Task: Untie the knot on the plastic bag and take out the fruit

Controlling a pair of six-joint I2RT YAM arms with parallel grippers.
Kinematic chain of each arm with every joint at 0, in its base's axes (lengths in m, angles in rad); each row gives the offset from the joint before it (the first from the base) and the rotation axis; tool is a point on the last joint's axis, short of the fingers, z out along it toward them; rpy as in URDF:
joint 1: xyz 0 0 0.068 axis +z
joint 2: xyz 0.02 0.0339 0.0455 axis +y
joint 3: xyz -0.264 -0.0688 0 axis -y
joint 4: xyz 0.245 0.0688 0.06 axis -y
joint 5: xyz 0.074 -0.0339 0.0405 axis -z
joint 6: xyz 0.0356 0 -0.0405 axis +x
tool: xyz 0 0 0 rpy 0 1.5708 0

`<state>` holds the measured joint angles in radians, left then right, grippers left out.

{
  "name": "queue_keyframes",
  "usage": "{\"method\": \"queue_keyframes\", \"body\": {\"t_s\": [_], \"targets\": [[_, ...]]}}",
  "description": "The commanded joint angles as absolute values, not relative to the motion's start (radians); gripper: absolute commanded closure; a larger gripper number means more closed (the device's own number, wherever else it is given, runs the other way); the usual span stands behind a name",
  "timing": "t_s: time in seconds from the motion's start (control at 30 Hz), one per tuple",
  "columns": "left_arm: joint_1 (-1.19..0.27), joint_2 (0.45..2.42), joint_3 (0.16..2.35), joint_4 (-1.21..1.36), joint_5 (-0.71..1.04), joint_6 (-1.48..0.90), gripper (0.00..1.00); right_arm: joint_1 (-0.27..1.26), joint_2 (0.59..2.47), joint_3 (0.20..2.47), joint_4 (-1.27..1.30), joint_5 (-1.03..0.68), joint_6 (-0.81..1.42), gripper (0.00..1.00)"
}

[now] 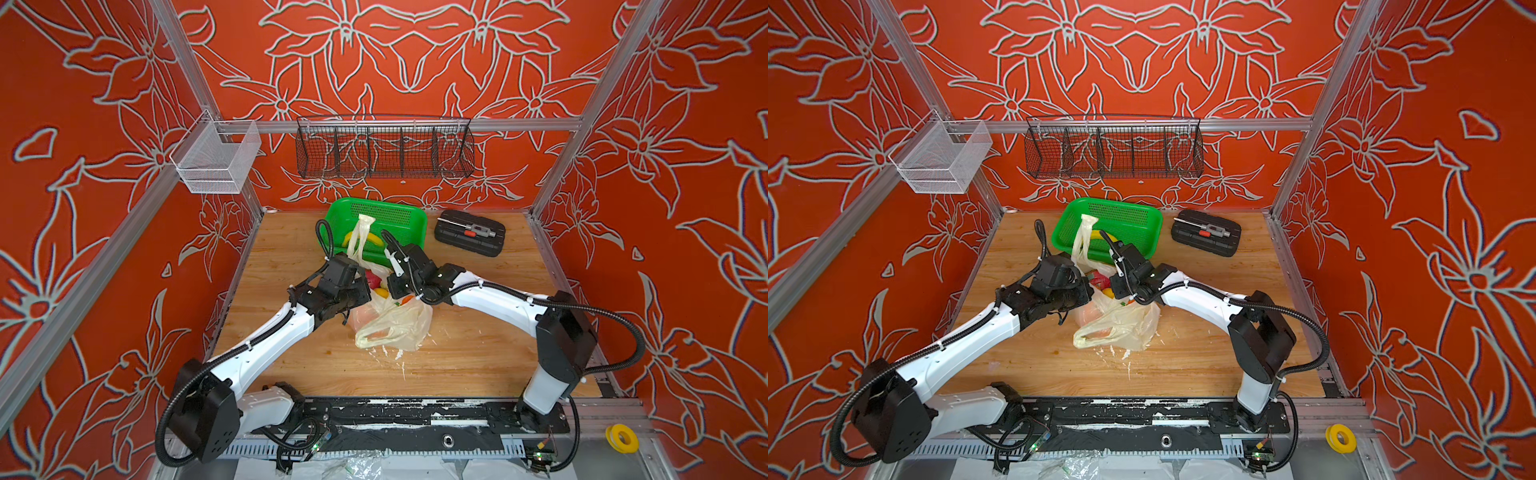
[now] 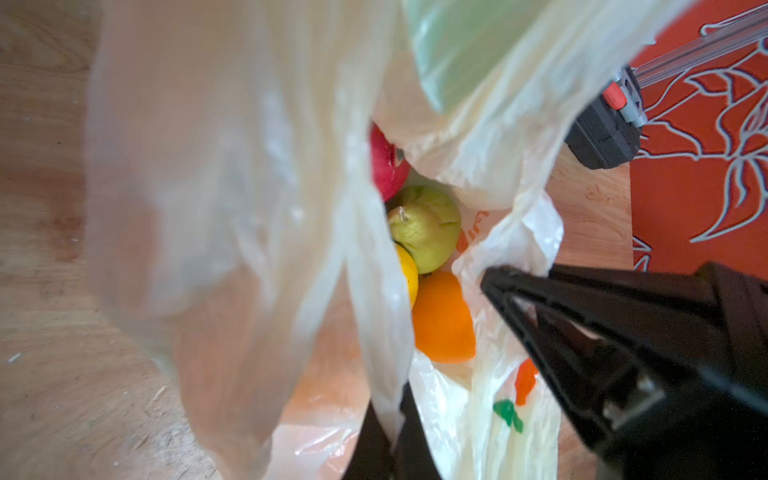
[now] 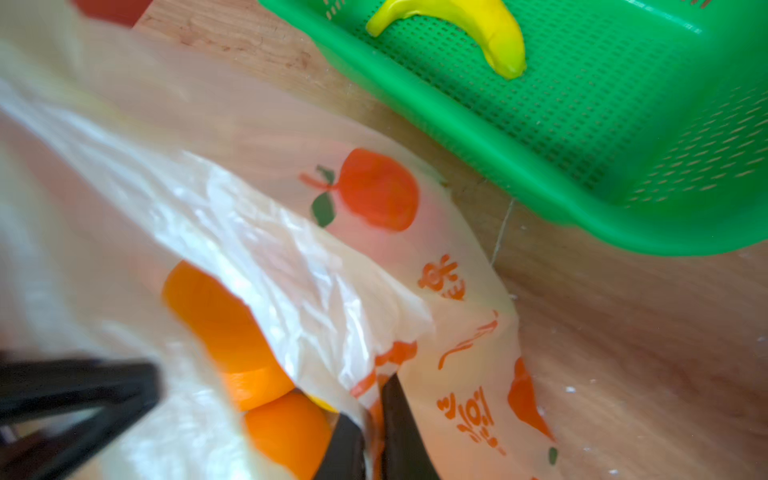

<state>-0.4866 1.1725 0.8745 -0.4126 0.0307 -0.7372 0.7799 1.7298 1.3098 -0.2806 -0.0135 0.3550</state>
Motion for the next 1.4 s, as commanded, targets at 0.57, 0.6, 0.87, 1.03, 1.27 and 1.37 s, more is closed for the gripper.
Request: {"method": "queue_keyframes", "body": {"t_s": [0.57,0.6,0.87,1.03,1.27,1.37], "targets": [[-0.491,0.560,0.540,-0.708,-0.024,-0.937,0.88,0.416,1.812,1.327,-0.232,-0.215,0.361,0.81],[-0.490,0.568,0.544,-0.698,-0.013,-0.925,0.80,0.416,1.804,1.326,-0.231,-0.224,0.368,0.78],[-0.490,0.660,0.744,-0.686,-0.091,-0.748,0.41,0.446,1.550,1.221,-0.192,-0.254,0.430,0.40],[-0.489,0.748,0.894,-0.676,-0.140,-0.625,0.37,0.501,1.425,1.224,-0.257,-0.275,0.394,0.29],[-0.489,0.929,1.059,-0.669,-0.098,-0.464,0.35,0.667,1.391,1.313,-0.380,-0.281,0.329,0.23],[-0.485,1.014,1.115,-0.684,-0.088,-0.455,0.36,0.725,1.427,1.377,-0.441,-0.330,0.300,0.21]]}}
